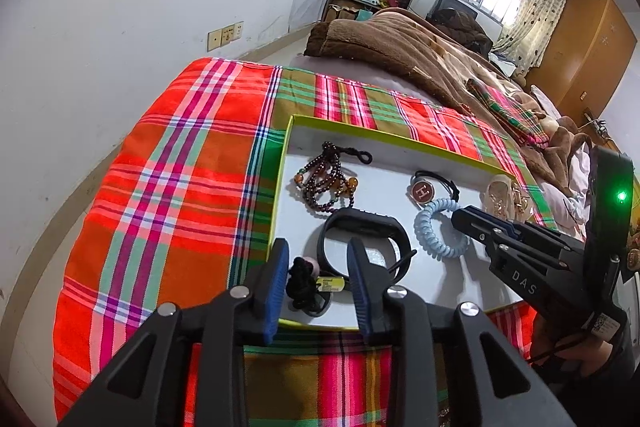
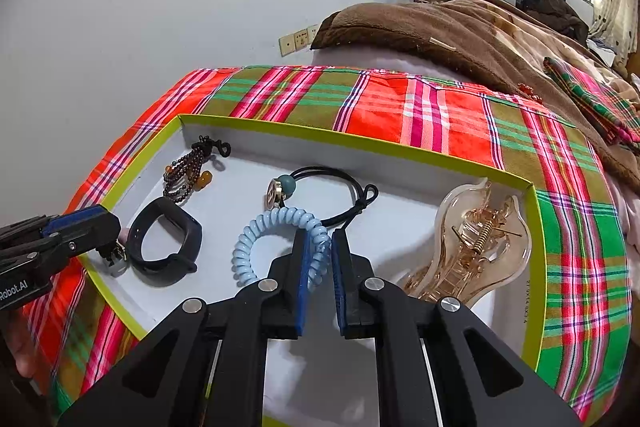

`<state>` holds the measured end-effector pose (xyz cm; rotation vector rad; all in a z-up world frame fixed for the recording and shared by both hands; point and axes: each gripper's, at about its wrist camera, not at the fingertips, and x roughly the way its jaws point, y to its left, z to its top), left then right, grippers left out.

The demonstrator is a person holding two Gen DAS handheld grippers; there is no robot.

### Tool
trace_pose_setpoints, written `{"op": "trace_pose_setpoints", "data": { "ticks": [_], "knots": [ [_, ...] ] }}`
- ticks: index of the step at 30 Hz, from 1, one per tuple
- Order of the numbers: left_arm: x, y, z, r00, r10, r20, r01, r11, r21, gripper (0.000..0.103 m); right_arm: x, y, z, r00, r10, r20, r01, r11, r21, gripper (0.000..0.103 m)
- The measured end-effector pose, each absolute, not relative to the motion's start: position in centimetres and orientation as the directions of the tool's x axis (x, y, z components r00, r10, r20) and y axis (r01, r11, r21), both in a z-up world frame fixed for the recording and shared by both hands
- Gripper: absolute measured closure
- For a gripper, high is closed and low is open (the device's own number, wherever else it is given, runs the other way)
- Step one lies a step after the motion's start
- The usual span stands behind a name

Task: Organize jewelry
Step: 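Open both grippers to drop the hair tie and clip into the box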

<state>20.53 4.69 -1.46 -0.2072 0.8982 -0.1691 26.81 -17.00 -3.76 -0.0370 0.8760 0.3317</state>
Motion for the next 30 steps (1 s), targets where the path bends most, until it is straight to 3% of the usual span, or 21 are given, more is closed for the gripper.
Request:
{"op": "trace_pose_setpoints", "data": {
  "ticks": [4,15,30],
  "knots": [
    [20.5,4.6,-1.5,0.612,-0.241,-0.753,0.062,0.964,-0.258,0.063,26.8,-17.1,-3.7,0.592,0.275,-0.758,-0.299,0.948,0.110,0.090],
    [20.5,4.4,-1.4,0.607,-0.245,-0.756,0.067,0.964,-0.259,0.058,26.7,-17.2,-3.3,0.597,0.280,-0.752,-0.295,0.948,0.120,0.071],
    [19.1,4.5,0.1,0.625,-0.235,-0.745,0.068,0.966,-0.248,0.053,25.1,-17.5,-2.0,0.615,0.290,-0.733,-0.300,0.946,0.123,0.070]
  ]
}}
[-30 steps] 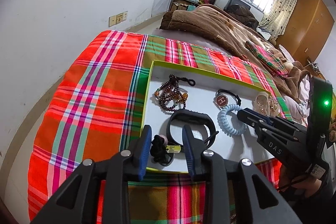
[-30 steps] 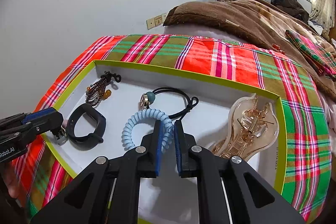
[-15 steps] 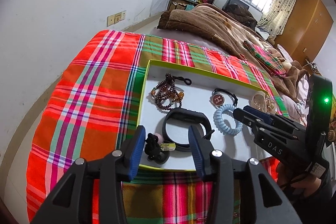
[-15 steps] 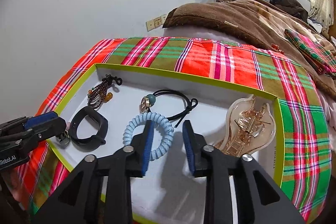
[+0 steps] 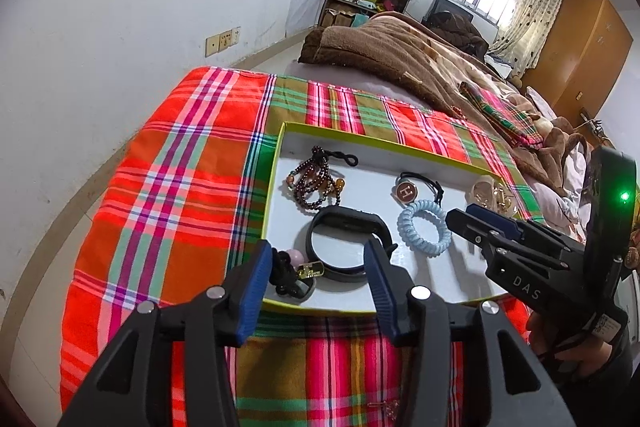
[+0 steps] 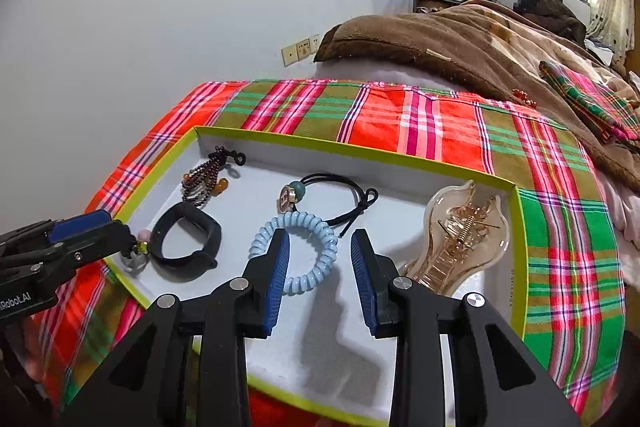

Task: Organize jewelry
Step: 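Open both grippers to drop the hair tie and clip into the box, then grasp the lavender coil hair tie with the left gripper while the right gripper moves toward the brooch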

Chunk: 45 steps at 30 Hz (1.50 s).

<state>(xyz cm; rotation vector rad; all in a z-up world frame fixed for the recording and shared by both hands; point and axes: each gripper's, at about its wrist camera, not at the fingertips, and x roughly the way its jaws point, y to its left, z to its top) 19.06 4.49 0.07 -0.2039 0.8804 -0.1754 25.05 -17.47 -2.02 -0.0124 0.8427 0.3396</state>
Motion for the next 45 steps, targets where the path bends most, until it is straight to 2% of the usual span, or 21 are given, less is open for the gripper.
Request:
{"op": "trace_pose_setpoints", "data": {
  "ticks": [19,35,45],
  "knots": [
    [12.5,4.9,1.9,0.651,-0.241,-0.720,0.098,0.967,-0.235,0.049,18.0,-18.3,1.1,0.654,0.332,-0.680,-0.333,0.933,0.136,0.069],
    [6.5,3.7,-2.0,0.547,-0.323,-0.772,0.174,0.946,-0.272,0.049,12.3,-19.3,-0.3,0.637,0.351,-0.686,-0.358,0.923,0.141,0.069],
    [4.9,1.6,-3.1,0.527,-0.286,-0.800,0.207,0.957,-0.205,0.049,9.9,-19.9,-0.9,0.632,0.353,-0.691,-0.354,0.924,0.148,0.068]
  ]
}}
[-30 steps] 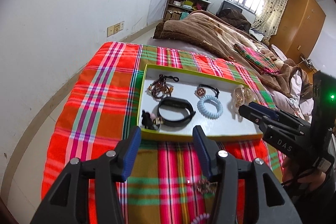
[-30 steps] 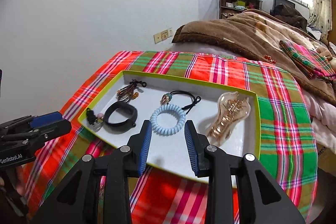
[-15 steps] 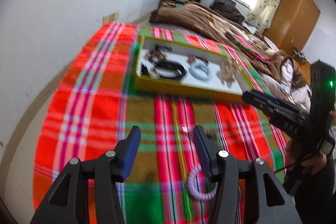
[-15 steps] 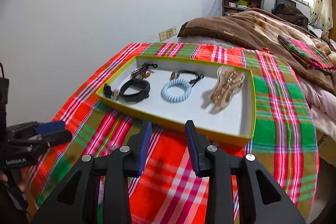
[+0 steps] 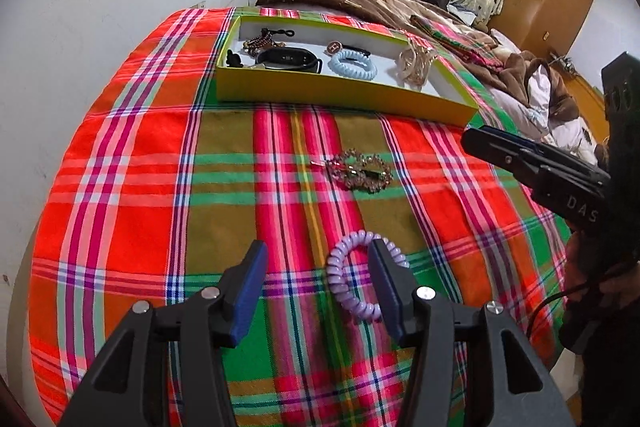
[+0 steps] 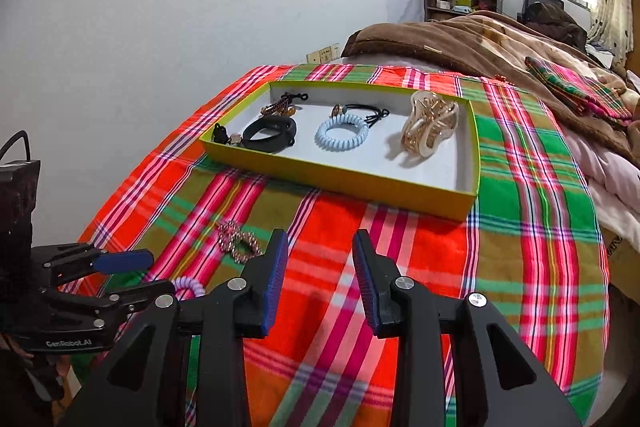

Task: Organize jewelry
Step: 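Grasp the lavender coil hair tie with the left gripper while the right gripper moves toward the brooch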

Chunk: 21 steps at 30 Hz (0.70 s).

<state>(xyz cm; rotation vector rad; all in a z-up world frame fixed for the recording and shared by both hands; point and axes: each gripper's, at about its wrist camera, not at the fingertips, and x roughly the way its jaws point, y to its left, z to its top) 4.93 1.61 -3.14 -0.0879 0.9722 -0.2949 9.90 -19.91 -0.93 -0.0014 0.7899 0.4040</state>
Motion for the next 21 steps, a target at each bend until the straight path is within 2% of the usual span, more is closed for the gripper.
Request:
{"op": "trace_pose_setpoints", "data": {
  "ticks": [4,7,11,14,19,21],
  "knots": [
    [4.7,1.0,-3.5,0.525,-0.264,-0.809,0.213,0.961,-0.175,0.049,9.4,-20.1,-1.0,0.632,0.351,-0.691,-0.353,0.924,0.146,0.068],
    [4.5,0.5,-3.6,0.532,-0.243,-0.811,0.219,0.965,-0.145,0.049,8.8,-20.3,-1.2,0.634,0.349,-0.690,-0.349,0.925,0.147,0.056],
    [4.3,-0.2,-3.7,0.542,-0.194,-0.817,0.230,0.970,-0.077,0.051,8.1,-20.2,-1.1,0.637,0.348,-0.688,-0.352,0.925,0.142,0.055],
    [4.1,-0.6,-3.8,0.560,-0.138,-0.817,0.230,0.973,-0.007,0.060,7.8,-20.1,-1.0,0.638,0.344,-0.688,-0.356,0.925,0.133,0.055],
    [4.2,0.1,-3.6,0.564,-0.138,-0.814,0.221,0.975,-0.012,0.087,7.5,-19.6,-0.9,0.636,0.340,-0.692,-0.364,0.924,0.120,0.055],
    [4.2,0.6,-3.6,0.565,-0.144,-0.812,0.212,0.977,-0.026,0.092,7.7,-19.4,-0.9,0.634,0.338,-0.695,-0.366,0.923,0.115,0.055]
  ]
}}
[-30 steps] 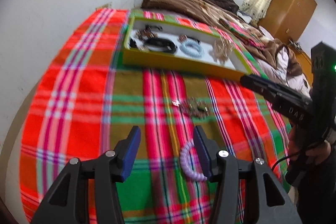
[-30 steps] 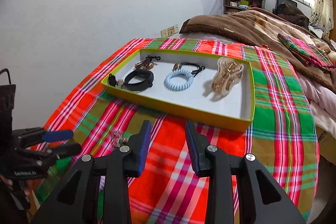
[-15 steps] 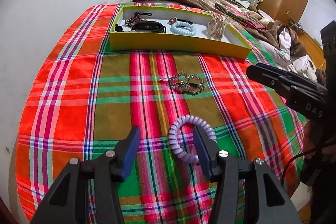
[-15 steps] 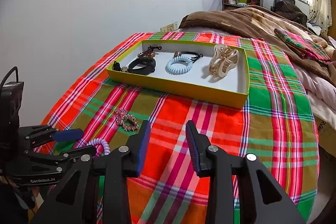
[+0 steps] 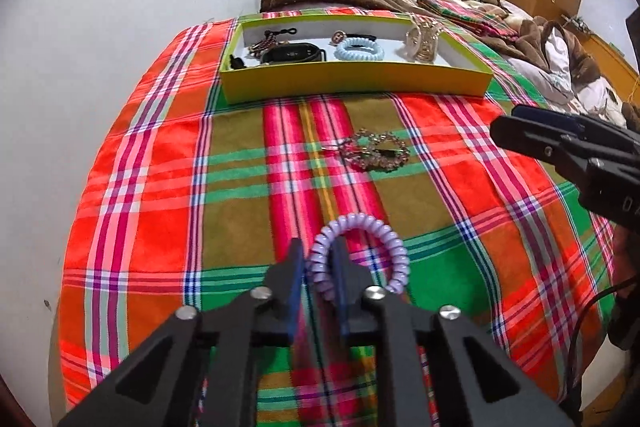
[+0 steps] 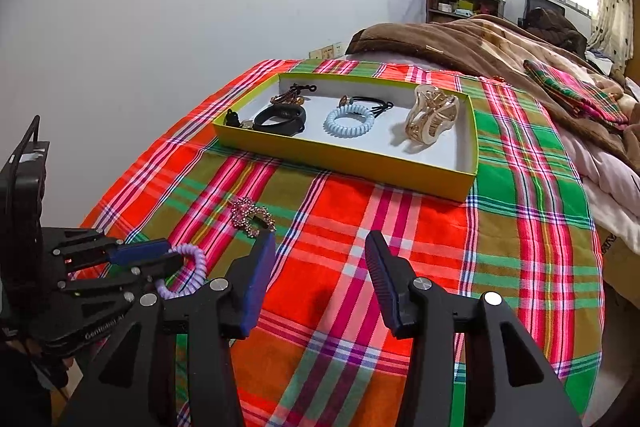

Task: Organize jewelry
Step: 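Grasp the lavender coil hair tie with the left gripper while the right gripper moves toward the brooch, then grasp the rhinestone brooch with the right gripper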

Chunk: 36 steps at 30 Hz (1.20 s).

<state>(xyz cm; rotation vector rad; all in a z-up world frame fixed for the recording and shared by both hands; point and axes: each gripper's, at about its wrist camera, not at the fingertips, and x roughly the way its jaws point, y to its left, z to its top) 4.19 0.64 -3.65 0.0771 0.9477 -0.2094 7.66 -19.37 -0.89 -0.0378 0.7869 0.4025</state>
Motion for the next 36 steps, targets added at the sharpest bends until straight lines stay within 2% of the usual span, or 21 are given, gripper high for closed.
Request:
{"op": "trace_pose_setpoints", "data": {
  "ticks": [11,20,27,36],
  "knots": [
    [3.7,3.6,-3.0,0.589,-0.183,-0.787,0.161,0.981,-0.107,0.093,8.3,-16.9,-1.5,0.610,0.339,-0.716,-0.400,0.912,0.091,0.055],
    [3.6,6.7,-2.3,0.620,-0.180,-0.764,0.112,0.984,-0.141,0.093,10.4,-12.8,-2.5,0.544,0.405,-0.735,-0.515,0.853,0.088,0.055],
    [3.7,8.8,-2.4,0.621,-0.171,-0.765,0.071,0.984,-0.162,0.093,12.0,-11.3,-4.6,0.501,0.373,-0.781,-0.535,0.843,0.059,0.055],
    [3.8,9.2,-2.5,0.617,-0.174,-0.768,0.068,0.983,-0.168,0.093,12.1,-10.2,-4.9,0.509,0.351,-0.786,-0.556,0.831,0.011,0.055]
  ]
}}
